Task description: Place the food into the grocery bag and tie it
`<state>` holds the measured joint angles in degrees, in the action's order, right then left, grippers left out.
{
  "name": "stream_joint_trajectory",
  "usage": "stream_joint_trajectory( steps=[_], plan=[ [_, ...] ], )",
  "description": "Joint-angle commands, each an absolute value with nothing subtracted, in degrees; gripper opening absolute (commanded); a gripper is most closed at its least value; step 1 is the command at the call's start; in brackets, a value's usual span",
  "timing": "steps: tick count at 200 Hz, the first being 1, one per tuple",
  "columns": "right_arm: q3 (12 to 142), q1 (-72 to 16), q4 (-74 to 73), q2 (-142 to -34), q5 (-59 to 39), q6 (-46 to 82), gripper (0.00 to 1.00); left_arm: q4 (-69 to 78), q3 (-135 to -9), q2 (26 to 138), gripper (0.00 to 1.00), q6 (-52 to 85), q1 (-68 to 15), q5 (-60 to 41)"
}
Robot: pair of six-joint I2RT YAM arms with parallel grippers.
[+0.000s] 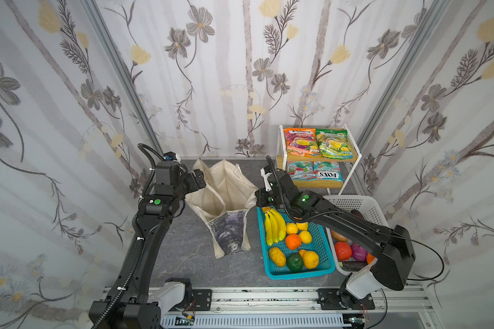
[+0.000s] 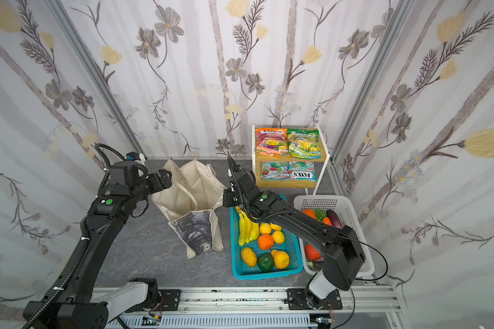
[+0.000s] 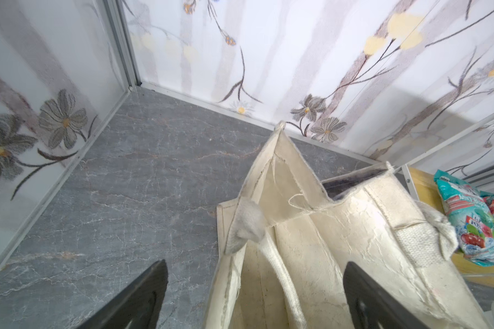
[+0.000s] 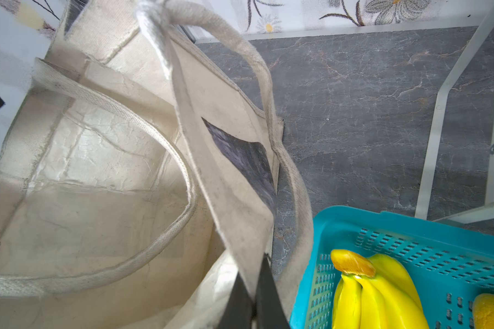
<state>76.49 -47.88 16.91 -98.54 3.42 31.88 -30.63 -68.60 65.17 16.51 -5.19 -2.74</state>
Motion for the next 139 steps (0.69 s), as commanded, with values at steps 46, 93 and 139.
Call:
stream_joint_trajectory(
  steps=[46, 93, 139],
  plan=[
    [75.0, -47.61, 12.0, -97.71, 3.89, 31.6, 0.0, -33.24, -60.91, 63.66, 0.58, 15.22, -5.37, -3.95],
    [72.78, -47.46, 9.86, -95.37, 2.0, 31.1, 0.04, -30.87, -58.79, 66.12, 0.0, 13.8, -5.37, -6.11],
    [70.25, -47.46, 8.19, -90.44, 1.28, 26.92, 0.52, -29.89, -59.99, 66.82, 0.0, 11.37, -5.28, -7.34]
  ],
)
